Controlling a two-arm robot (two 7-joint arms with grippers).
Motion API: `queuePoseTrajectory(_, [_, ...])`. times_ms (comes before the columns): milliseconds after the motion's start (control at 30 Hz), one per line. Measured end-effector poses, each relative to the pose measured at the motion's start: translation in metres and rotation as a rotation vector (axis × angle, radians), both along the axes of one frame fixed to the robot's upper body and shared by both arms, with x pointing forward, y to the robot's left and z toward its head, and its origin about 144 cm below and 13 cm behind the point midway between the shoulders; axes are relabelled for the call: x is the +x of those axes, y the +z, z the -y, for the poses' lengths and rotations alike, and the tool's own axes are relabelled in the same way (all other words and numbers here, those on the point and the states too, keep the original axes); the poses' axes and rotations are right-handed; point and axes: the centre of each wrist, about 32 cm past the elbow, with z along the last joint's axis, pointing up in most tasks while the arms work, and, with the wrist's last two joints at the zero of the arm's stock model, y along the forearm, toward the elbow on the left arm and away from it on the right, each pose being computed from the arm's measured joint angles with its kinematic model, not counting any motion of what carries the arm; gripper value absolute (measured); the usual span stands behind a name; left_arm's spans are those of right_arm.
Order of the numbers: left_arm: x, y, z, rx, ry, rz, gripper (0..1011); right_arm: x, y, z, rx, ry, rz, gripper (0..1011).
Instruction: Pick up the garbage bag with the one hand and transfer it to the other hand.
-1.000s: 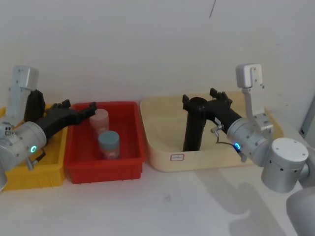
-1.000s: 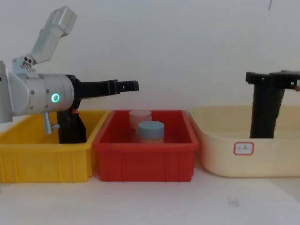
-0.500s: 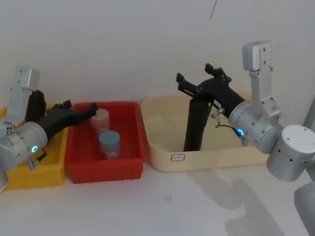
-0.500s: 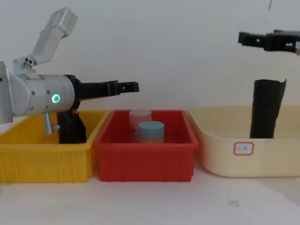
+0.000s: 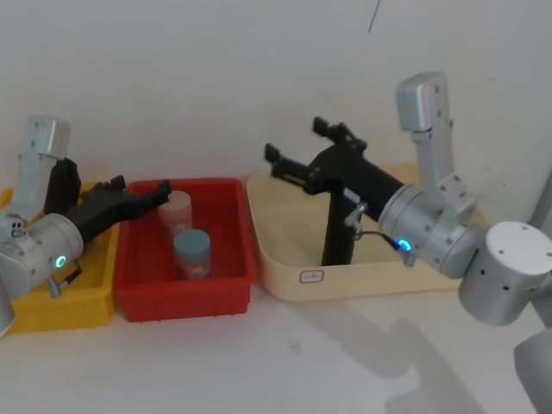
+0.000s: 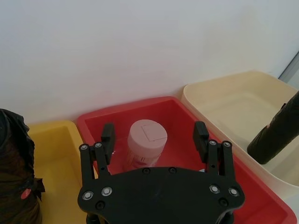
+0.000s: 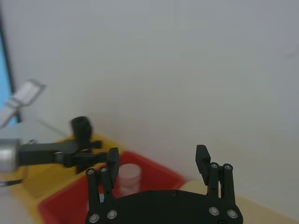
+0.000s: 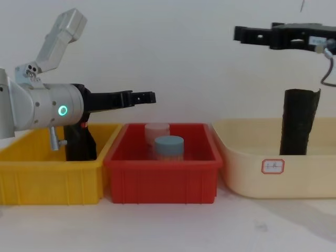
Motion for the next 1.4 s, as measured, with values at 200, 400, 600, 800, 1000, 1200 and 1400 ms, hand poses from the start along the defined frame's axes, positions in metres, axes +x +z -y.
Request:
queuePoseTrajectory(200, [0.000, 0.000, 0.000, 0.000, 0.000, 0.000, 1001, -0.005, -0.002, -0.015, -0.032, 0.094, -0.021, 1001])
queuePoseTrajectory(400, [0.000, 0.000, 0.000, 0.000, 0.000, 0.000, 1001, -0.007, -0.003, -0.033, -0.069, 0.172, -0.047, 1001])
queuePoseTrajectory(600, [0.000, 0.000, 0.000, 0.000, 0.001, 0.000, 1002, -0.004, -0.003, -0.050, -0.111, 0.238, -0.076, 1001])
queuePoseTrajectory(800, [0.000, 0.000, 0.000, 0.000, 0.001, 0.000, 1002, 0.002, -0.002, -0.062, -0.131, 0.265, -0.105, 1001])
queuePoseTrajectory(1000, [0.000, 0.000, 0.000, 0.000, 0.001, 0.000, 1002, 0.010, -0.001, -0.069, -0.142, 0.266, -0.128, 1001])
queuePoseTrajectory(1200, [0.000, 0.000, 0.000, 0.000, 0.000, 0.000, 1002, 0.018, -0.001, -0.074, -0.173, 0.259, -0.151, 1001])
queuePoseTrajectory(1400, [0.000, 0.000, 0.000, 0.000, 0.001, 0.000, 1001, 0.027, -0.005, -0.074, -0.222, 0.249, -0.171, 1001])
